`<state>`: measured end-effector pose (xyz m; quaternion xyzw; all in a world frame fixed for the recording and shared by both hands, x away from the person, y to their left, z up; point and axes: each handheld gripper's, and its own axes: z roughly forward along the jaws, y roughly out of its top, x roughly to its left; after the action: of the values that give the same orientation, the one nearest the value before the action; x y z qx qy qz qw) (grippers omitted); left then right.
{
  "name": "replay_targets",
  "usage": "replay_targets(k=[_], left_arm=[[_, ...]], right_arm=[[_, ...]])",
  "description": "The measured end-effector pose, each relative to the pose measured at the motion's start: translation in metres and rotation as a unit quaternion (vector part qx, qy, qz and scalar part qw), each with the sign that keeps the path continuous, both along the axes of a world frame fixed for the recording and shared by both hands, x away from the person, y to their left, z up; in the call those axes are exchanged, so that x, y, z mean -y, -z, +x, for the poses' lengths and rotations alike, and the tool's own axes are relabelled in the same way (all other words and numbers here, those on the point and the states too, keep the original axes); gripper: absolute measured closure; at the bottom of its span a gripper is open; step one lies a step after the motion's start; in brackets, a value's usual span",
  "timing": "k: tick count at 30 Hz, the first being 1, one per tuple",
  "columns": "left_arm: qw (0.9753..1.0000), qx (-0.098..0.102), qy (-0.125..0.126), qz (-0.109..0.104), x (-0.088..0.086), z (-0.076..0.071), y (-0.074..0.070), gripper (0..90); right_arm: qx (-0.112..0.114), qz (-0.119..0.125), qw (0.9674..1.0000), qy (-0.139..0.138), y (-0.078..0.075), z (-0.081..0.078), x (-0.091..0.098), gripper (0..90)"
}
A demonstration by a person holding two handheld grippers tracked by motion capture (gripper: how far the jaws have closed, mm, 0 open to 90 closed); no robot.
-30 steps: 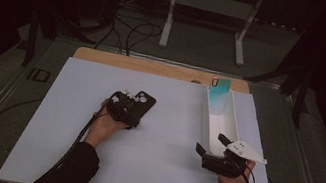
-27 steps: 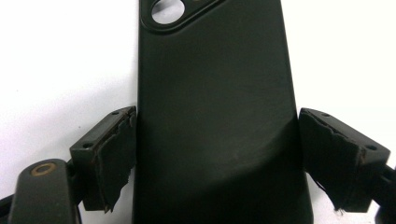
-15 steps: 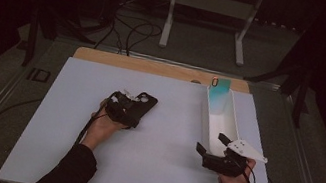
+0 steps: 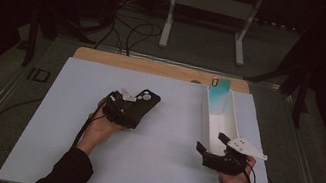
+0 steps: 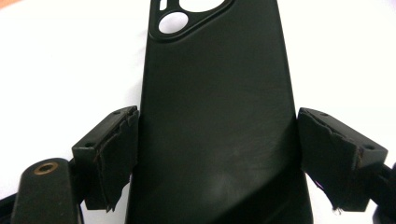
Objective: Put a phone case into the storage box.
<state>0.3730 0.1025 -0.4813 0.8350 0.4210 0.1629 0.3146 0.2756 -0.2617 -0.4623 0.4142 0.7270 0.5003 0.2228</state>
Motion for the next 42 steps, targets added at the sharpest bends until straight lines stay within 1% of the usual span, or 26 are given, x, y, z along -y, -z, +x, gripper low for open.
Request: replay_targets(k=[1,6,9,12,17,18,19,21,22,24,25,26,29,30,31,32,33,34,35,36,37,42], left_arm=[[1.0000,0.002,0.004,-0.005,0.001,-0.002,-0.002,16.4],[0.9996,0.017,0.019,-0.010,0.005,-0.012,-0.006,16.3],[0.9991,0.027,0.031,-0.013,0.008,-0.018,-0.009,16.2],[0.9986,0.032,0.039,-0.014,0.011,-0.023,-0.012,16.2],[0.9969,0.047,0.060,-0.016,0.017,-0.034,-0.018,16.1],[0.9969,0.047,0.060,-0.016,0.017,-0.034,-0.018,16.1],[0.9963,0.049,0.067,-0.022,0.019,-0.037,-0.020,16.1],[0.9958,0.053,0.070,-0.023,0.021,-0.039,-0.022,16.1],[0.9948,0.059,0.080,-0.026,0.025,-0.044,-0.025,16.1],[0.9934,0.064,0.090,-0.031,0.028,-0.047,-0.028,16.0],[0.9934,0.064,0.090,-0.031,0.028,-0.047,-0.028,16.0],[0.9921,0.069,0.099,-0.034,0.032,-0.051,-0.031,16.0],[0.9896,0.078,0.115,-0.036,0.038,-0.058,-0.036,15.9],[0.9896,0.078,0.115,-0.036,0.038,-0.058,-0.036,15.9],[0.9882,0.083,0.123,-0.038,0.042,-0.061,-0.038,15.9],[0.9882,0.083,0.123,-0.038,0.042,-0.061,-0.038,15.9],[0.9867,0.086,0.132,-0.040,0.046,-0.064,-0.040,15.9],[0.9867,0.086,0.132,-0.040,0.046,-0.064,-0.040,15.9],[0.9855,0.090,0.137,-0.042,0.049,-0.068,-0.042,15.9],[0.9855,0.090,0.137,-0.042,0.049,-0.068,-0.042,15.8],[0.9841,0.097,0.143,-0.041,0.052,-0.070,-0.043,15.8],[0.9814,0.104,0.155,-0.045,0.056,-0.075,-0.045,15.8]], right_arm=[[-0.001,0.000,1.0000,-0.001,0.000,0.000,0.000,9.3],[-0.006,-0.004,1.0000,-0.006,-0.002,0.002,0.000,9.3],[-0.011,-0.001,0.9999,-0.007,-0.003,0.002,0.000,9.3],[-0.012,-0.002,0.9998,-0.014,-0.006,0.003,-0.001,9.3],[-0.015,-0.008,0.9996,-0.021,-0.008,0.008,-0.006,9.3],[-0.015,-0.008,0.9996,-0.021,-0.008,0.008,-0.006,9.3],[-0.017,-0.009,0.9995,-0.023,-0.009,0.009,-0.008,9.3],[-0.018,-0.012,0.9994,-0.027,-0.011,0.012,-0.011,9.3],[-0.017,-0.013,0.9993,-0.029,-0.012,0.013,-0.012,9.3],[-0.017,-0.017,0.9990,-0.039,-0.016,0.018,-0.018,9.3],[-0.017,-0.017,0.9990,-0.039,-0.016,0.018,-0.018,9.3],[-0.019,-0.016,0.9989,-0.040,-0.017,0.019,-0.019,9.3],[-0.028,-0.009,0.9984,-0.048,-0.022,0.023,-0.025,9.4],[-0.028,-0.009,0.9984,-0.048,-0.022,0.023,-0.025,9.4],[-0.036,-0.003,0.9979,-0.054,-0.024,0.026,-0.028,9.4],[-0.036,-0.003,0.9979,-0.054,-0.024,0.026,-0.028,9.4],[-0.041,-0.002,0.9975,-0.057,-0.026,0.028,-0.031,9.4],[-0.043,-0.003,0.9974,-0.058,-0.026,0.029,-0.033,9.4],[-0.045,-0.005,0.9972,-0.060,-0.027,0.030,-0.035,9.4],[-0.045,-0.005,0.9972,-0.060,-0.027,0.030,-0.035,9.4],[-0.048,-0.004,0.9967,-0.065,-0.028,0.031,-0.038,9.4],[-0.057,0.008,0.9953,-0.078,-0.031,0.034,-0.043,9.8]])
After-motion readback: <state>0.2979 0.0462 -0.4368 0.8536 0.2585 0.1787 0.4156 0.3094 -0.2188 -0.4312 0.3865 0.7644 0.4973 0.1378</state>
